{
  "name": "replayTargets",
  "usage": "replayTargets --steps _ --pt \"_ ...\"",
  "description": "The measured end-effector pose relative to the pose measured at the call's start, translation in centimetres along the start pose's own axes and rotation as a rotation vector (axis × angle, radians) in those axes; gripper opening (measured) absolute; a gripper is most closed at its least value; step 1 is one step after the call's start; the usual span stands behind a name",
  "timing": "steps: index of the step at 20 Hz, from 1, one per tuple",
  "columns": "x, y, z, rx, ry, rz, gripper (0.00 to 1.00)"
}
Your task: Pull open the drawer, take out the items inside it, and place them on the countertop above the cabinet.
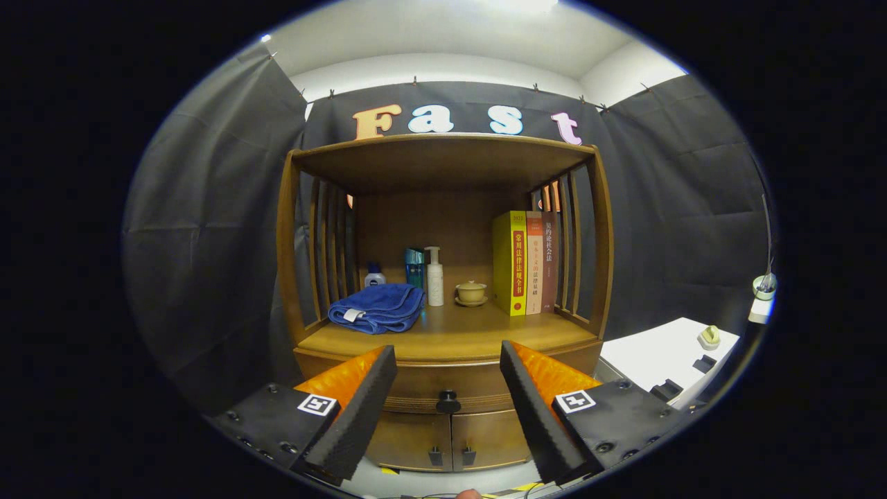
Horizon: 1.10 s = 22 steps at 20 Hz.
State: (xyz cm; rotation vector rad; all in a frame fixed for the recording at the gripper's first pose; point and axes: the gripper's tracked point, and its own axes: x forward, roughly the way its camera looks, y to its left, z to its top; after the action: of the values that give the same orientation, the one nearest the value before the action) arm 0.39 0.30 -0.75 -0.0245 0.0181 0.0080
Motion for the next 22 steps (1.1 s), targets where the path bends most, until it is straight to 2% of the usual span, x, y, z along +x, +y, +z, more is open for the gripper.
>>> replayTargets --steps 3,11,22 --pt "0.6 0.0 -1.1 -0.012 0.022 0.005 0.99" --pt "5.0 -1.2 -9.1 -0.056 0.182 -0.013 0.99" --pt "11.5 -0.8 -16.5 -0.010 0.311 -0.005 0.99"
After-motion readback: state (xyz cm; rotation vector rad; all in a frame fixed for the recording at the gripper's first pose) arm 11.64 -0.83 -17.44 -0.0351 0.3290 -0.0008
